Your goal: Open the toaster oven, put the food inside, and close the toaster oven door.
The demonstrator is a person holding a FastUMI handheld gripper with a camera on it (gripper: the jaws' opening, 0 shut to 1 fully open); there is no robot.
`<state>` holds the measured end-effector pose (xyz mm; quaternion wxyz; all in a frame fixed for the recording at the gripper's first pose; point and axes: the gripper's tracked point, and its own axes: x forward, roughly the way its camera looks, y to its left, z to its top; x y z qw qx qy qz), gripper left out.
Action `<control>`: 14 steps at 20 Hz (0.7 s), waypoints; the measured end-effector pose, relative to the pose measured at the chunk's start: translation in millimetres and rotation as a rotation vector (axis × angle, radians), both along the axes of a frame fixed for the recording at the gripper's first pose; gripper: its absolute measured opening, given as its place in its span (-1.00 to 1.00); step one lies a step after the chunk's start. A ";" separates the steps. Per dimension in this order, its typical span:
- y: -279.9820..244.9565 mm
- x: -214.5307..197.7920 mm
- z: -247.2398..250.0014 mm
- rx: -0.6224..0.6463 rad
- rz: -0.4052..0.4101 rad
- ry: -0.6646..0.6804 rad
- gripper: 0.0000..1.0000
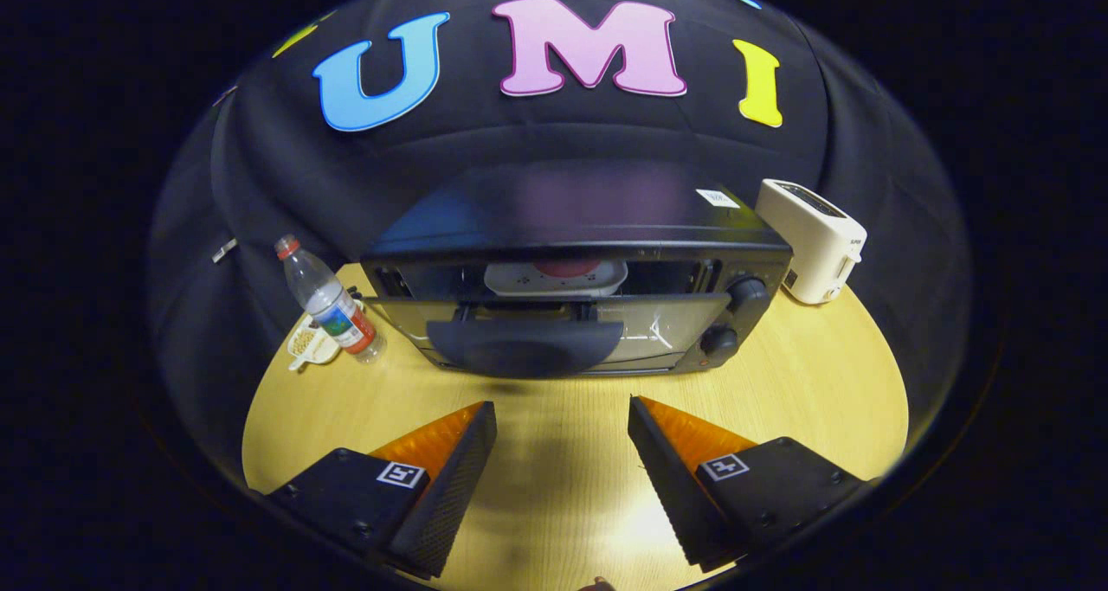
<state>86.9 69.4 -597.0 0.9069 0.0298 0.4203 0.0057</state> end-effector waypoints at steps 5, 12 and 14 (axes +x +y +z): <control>2.4 15.1 83.1 0.009 0.008 -0.150 0.98; -31.9 33.5 286.9 -0.046 -0.022 -0.507 0.97; -39.4 31.4 338.5 -0.070 -0.020 -0.587 0.97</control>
